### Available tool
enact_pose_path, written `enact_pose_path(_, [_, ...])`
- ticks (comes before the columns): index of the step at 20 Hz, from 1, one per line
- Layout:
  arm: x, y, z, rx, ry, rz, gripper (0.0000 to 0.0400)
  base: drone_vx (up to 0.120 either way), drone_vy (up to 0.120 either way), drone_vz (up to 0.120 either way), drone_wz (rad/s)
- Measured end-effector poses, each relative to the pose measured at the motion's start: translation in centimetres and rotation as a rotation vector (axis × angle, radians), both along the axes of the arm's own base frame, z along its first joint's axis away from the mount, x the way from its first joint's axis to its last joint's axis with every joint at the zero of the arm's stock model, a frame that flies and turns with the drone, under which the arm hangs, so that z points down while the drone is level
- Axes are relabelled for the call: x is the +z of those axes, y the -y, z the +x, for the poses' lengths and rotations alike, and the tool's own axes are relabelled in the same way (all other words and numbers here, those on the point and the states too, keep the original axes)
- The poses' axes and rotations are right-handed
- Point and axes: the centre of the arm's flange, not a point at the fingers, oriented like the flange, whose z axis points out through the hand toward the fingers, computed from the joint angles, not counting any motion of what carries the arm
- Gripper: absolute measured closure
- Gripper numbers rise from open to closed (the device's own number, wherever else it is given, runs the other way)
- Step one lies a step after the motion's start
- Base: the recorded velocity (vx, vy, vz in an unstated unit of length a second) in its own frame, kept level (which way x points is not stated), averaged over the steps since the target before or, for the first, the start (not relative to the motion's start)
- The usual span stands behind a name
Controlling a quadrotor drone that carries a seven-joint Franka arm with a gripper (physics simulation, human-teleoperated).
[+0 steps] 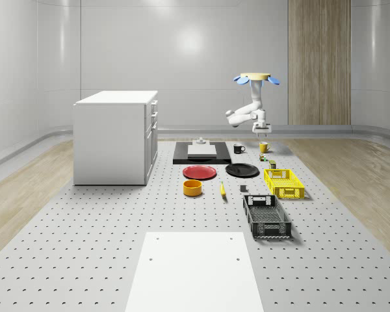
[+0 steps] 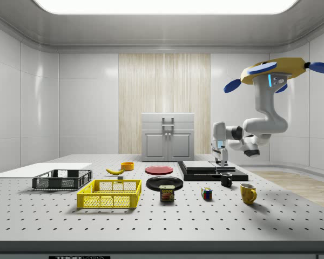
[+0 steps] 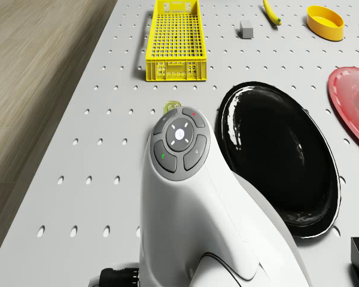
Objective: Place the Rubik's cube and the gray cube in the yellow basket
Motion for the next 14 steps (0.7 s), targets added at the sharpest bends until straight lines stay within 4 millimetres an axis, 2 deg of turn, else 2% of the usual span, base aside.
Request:
enact_pose_path(12, [0.00,0.04,0.00,0.000,0.000,-0.004,0.0000,0.120,0.000,-0.120,0.000])
enact_pose_path(14, [0.00,0.04,0.00,0.000,0.000,-0.004,0.0000,0.040,0.000,-0.120,0.000])
